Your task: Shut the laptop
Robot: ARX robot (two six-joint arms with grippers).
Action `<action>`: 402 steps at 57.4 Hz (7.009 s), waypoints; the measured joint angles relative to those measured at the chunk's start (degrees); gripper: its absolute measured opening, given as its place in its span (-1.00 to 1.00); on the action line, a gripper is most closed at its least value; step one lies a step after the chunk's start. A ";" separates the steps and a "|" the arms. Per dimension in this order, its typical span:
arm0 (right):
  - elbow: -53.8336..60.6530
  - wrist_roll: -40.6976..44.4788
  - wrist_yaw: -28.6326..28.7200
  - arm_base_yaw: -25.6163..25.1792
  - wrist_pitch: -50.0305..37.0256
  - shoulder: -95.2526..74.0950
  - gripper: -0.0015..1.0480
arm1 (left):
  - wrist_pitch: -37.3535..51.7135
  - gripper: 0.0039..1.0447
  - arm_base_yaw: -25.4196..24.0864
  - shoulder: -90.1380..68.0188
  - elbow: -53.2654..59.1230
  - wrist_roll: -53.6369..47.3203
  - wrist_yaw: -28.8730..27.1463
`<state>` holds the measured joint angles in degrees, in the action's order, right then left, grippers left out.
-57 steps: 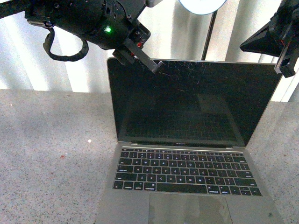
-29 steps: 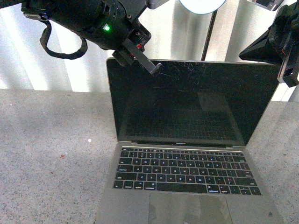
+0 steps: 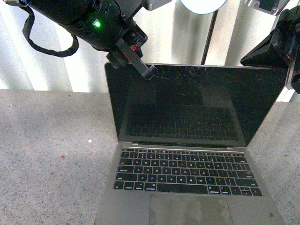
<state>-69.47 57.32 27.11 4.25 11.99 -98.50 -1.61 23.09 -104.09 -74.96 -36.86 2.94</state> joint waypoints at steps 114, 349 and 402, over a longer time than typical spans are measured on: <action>9.20 4.46 0.26 2.49 6.91 3.80 -0.94 | -5.35 -0.94 2.91 5.22 10.54 -2.10 5.73; 22.80 5.66 0.83 5.53 -3.87 -9.84 -0.94 | 11.43 -0.94 0.55 -8.20 26.25 -0.22 14.23; 28.13 -54.47 -6.93 2.62 -43.28 4.96 -0.44 | 39.43 -0.26 -15.61 8.85 33.97 48.19 6.60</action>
<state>-41.34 2.85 20.18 6.87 -31.29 -93.54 37.82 7.49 -95.24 -40.99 11.33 9.54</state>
